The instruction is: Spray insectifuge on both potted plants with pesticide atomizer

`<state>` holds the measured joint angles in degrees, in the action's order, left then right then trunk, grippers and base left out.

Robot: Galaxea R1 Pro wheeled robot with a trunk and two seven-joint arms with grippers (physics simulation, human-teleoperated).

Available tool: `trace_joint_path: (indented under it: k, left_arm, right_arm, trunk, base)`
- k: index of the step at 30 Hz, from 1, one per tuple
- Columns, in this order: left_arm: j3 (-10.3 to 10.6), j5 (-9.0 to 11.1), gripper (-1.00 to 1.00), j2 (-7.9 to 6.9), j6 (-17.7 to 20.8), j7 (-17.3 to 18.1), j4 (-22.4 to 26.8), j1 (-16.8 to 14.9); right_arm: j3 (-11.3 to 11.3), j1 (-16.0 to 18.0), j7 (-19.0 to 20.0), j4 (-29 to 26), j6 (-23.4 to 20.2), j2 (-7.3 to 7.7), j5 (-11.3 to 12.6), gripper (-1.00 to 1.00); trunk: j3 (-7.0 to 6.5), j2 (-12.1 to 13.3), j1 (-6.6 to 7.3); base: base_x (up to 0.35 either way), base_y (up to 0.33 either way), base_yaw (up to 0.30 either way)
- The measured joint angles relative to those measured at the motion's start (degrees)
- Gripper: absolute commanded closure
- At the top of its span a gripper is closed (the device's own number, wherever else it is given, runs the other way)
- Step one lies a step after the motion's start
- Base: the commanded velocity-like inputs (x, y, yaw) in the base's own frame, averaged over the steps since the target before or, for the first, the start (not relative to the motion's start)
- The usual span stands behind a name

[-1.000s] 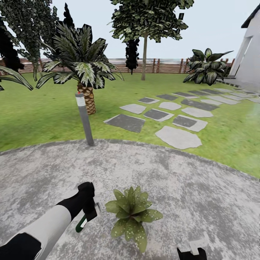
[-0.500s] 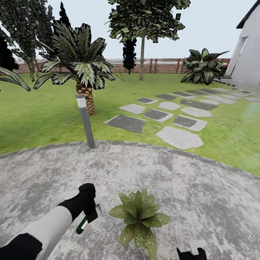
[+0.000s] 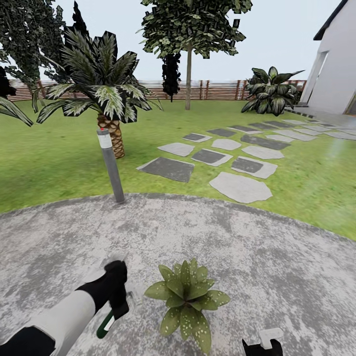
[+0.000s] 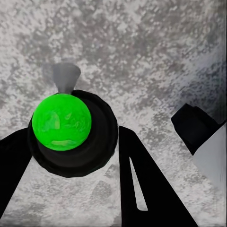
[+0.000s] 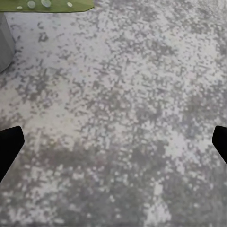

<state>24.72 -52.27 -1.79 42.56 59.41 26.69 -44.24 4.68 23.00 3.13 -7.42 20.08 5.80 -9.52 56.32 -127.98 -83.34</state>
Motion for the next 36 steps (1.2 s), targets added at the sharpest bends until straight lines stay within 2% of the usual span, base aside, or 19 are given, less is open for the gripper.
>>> trace_joint_path:
  k: [3,10,17,22,26,32,36]
  left_arm:
    - [-0.2,-0.1,1.0,-0.09,-0.1,0.0,-1.4,0.0]
    - [-0.4,-0.2,1.0,0.03,0.1,0.1,-0.9,-0.5]
    - [-0.1,-0.1,1.0,1.78,0.1,0.0,-0.2,-0.5]
    - [-0.1,-0.2,1.0,1.5,-0.4,0.0,-0.9,-0.1]
    - [-0.4,0.5,1.0,1.19,-0.5,0.1,-1.0,0.0]
    - [-1.0,0.8,1.0,1.78,-0.3,-0.6,0.1,0.0]
    - [-1.2,0.8,1.0,1.63,-0.3,-0.6,-0.1,0.0]
  right_arm:
    - [0.0,0.0,0.0,0.0,0.0,0.0,0.0,-1.0]
    - [0.0,0.0,0.0,0.0,0.0,0.0,0.0,-1.0]
    - [0.0,0.0,0.0,0.1,0.0,0.0,0.0,-1.0]
    - [0.0,0.0,0.0,0.0,0.0,0.0,0.0,-1.0]
    - [0.0,0.0,0.0,0.1,0.0,0.0,0.0,-1.0]
    - [0.0,0.0,0.0,0.1,0.0,-0.03,0.0,-1.0]
    - [0.0,0.0,0.0,0.0,0.0,0.0,0.0,-1.0]
  trunk:
    - [0.0,0.0,0.0]
    - [0.0,0.0,0.0]
    - [0.0,0.0,0.0]
    - [0.0,0.0,0.0]
    - [0.0,0.0,0.0]
    - [0.0,0.0,0.0]
    - [0.0,0.0,0.0]
  base:
    - [0.0,0.0,0.0]
    - [0.0,0.0,0.0]
    - [0.0,0.0,0.0]
    - [0.0,0.0,0.0]
    - [0.0,0.0,0.0]
    - [0.0,0.0,0.0]
    - [0.0,0.0,-0.142]
